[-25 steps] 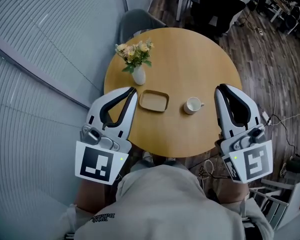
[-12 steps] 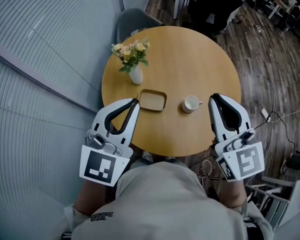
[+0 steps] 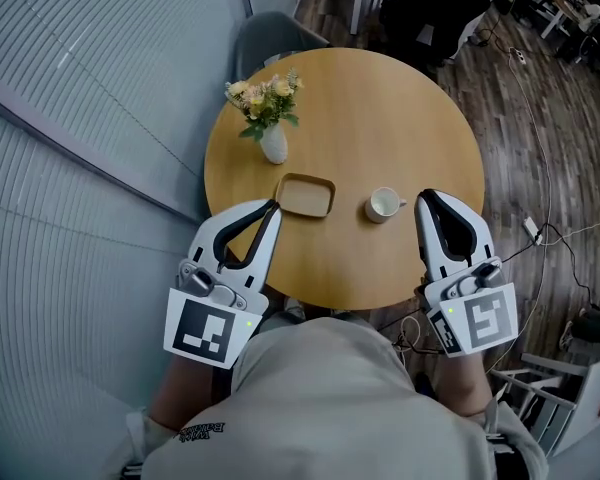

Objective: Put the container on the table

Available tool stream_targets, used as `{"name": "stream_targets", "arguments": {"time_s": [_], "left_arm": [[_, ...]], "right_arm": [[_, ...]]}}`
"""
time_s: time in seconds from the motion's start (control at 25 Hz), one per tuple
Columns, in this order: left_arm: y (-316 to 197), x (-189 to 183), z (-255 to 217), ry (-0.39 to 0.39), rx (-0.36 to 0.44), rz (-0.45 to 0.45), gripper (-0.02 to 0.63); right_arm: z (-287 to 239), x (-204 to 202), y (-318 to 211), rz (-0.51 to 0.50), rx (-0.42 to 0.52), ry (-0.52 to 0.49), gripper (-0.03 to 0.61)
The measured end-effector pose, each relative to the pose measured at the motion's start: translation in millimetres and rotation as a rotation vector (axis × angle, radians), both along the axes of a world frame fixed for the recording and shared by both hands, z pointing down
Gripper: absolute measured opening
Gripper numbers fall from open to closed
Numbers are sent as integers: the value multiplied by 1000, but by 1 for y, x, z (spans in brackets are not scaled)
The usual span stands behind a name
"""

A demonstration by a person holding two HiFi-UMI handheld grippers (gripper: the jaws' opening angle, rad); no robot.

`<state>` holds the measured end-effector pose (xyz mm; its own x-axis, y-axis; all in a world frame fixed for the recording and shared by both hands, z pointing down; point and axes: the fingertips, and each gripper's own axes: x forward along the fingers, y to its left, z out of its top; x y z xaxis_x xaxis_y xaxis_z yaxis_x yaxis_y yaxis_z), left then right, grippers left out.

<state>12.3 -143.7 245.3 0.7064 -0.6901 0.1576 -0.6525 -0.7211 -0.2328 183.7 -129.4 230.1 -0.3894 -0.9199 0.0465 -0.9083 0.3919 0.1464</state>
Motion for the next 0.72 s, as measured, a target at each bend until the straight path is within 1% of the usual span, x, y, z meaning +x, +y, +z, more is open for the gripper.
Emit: {"name": "stream_targets", "arguments": {"time_s": [0.12, 0.24, 0.44, 0.72], "left_arm": [[0, 0, 2, -6, -7, -3, 21], [1, 1, -1, -3, -7, -7, 21], [2, 1, 8, -26, -11, -6, 21], [3, 1, 15, -27, -21, -13, 21]], "right_arm": [[2, -1, 1, 1, -2, 19, 38], [-1, -2, 3, -13, -13, 2, 38], [2, -5, 4, -21, -13, 40, 38], [10, -4, 8, -35, -47, 31, 38]]}}
